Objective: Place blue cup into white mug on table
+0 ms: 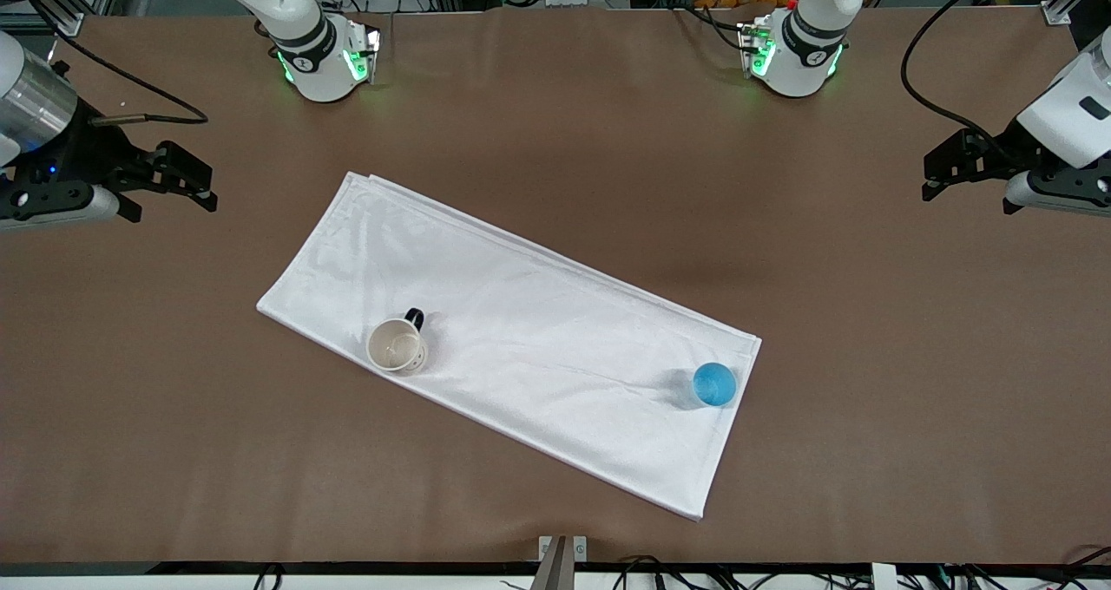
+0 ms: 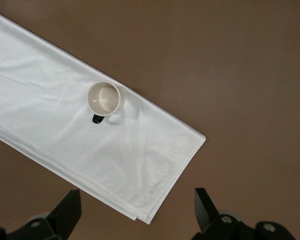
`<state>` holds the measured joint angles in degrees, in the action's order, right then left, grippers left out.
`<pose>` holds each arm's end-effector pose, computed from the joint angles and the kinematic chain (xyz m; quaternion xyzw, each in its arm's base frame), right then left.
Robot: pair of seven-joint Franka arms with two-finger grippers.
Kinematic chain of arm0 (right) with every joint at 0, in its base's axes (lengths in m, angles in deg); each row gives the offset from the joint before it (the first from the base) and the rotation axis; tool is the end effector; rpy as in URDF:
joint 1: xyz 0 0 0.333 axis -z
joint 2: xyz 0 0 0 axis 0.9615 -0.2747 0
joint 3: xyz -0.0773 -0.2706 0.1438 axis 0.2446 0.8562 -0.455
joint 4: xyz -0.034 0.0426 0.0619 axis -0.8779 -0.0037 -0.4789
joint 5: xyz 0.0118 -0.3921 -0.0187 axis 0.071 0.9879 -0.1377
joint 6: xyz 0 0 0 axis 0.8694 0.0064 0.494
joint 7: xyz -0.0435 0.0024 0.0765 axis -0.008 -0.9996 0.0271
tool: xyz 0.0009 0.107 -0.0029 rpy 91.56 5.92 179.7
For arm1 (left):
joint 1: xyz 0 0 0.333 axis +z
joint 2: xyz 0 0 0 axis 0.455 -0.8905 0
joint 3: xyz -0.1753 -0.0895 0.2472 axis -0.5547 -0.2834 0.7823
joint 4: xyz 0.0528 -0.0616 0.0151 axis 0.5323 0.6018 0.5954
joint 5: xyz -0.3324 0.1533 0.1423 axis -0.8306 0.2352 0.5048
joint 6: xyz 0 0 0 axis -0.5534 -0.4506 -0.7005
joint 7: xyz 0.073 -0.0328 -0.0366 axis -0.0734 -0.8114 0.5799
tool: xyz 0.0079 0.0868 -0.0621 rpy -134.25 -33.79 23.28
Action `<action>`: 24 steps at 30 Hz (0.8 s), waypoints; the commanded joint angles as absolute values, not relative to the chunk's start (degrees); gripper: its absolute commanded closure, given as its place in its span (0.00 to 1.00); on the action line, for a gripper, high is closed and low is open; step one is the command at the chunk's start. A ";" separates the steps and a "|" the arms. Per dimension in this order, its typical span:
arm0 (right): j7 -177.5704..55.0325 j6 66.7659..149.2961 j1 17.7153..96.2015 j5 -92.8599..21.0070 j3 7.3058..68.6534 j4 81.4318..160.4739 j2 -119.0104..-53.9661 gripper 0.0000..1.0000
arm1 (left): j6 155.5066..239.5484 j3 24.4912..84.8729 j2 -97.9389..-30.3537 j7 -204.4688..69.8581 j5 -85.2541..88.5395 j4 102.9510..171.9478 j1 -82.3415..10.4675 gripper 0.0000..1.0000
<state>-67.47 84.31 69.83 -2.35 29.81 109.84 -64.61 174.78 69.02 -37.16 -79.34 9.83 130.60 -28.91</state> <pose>0.5620 0.0743 0.6304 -0.9981 -0.0502 -0.0180 0.0313 0.5510 -0.0573 0.6219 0.9948 -0.0984 0.0247 0.0063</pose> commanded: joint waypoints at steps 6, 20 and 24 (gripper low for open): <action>-67.36 83.73 70.01 -2.95 29.72 111.40 -63.29 0.00 | 173.79 68.96 -39.31 -76.93 10.46 128.88 -29.26 0.00; -70.69 85.48 68.70 -2.77 28.49 115.70 -63.90 0.00 | 190.13 67.83 -56.00 -67.34 9.15 126.51 -31.11 0.00; -74.55 90.75 68.52 -2.42 26.29 120.18 -64.16 0.00 | 194.79 67.56 -60.31 -65.68 5.63 125.98 -31.89 0.00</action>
<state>-69.87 85.51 68.87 -2.35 28.53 114.40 -64.71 191.63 67.95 -54.84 -68.54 8.80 129.47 -31.01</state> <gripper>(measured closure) 0.000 0.000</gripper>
